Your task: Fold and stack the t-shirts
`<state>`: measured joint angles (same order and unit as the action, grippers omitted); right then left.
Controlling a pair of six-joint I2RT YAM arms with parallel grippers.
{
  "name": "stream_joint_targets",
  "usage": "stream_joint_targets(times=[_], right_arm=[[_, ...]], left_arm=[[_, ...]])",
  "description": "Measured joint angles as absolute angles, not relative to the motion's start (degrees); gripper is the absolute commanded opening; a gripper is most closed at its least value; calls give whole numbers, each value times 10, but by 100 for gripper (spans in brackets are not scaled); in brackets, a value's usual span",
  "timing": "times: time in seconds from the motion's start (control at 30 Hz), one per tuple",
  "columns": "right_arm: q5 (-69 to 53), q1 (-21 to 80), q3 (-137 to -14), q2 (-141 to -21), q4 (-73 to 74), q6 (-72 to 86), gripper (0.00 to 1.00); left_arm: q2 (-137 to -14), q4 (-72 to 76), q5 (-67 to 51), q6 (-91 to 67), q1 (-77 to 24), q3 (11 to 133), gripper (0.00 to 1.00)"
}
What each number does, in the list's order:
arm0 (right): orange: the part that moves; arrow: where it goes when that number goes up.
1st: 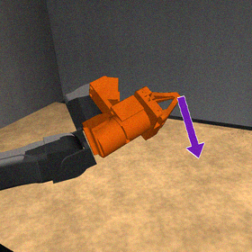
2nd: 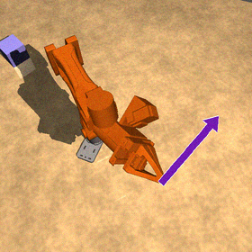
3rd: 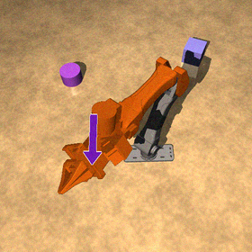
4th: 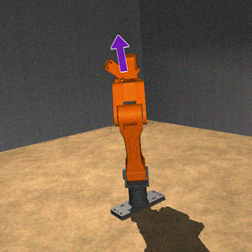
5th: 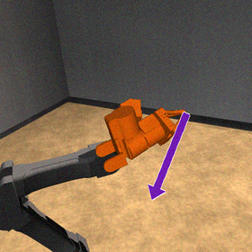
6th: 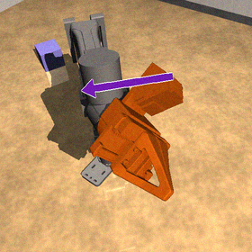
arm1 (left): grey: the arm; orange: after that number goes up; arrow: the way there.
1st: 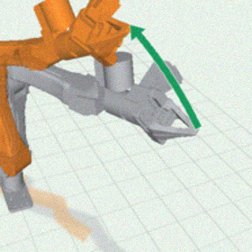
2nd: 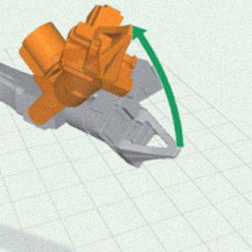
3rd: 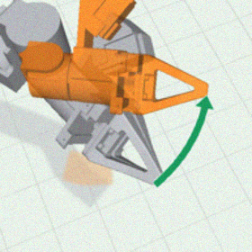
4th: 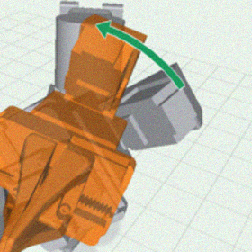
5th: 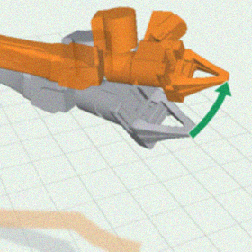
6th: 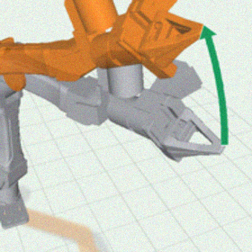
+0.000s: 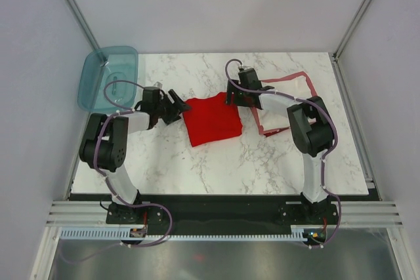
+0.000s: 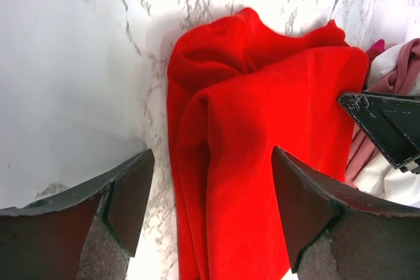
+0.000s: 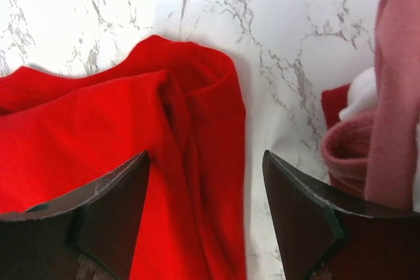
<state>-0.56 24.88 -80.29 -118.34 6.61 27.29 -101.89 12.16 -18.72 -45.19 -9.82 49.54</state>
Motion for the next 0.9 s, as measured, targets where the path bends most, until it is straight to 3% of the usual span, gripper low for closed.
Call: stream_joint_targets(times=[0.13,0.3,0.63,0.9], right_arm=[[-16,248,-820,-1205,60,278,66],[-33,245,-834,-1221,50,285,64],[-44,244,-852,-1241,51,292,23],[-52,244,-852,-1242,51,293,18]], left_arm=[[-1039,122,-195,-453,-98,515,76],[-1044,117,-196,-455,-98,521,75],[-1044,78,-175,-454,-104,538,71],[-1054,60,-161,-454,-109,553,58]])
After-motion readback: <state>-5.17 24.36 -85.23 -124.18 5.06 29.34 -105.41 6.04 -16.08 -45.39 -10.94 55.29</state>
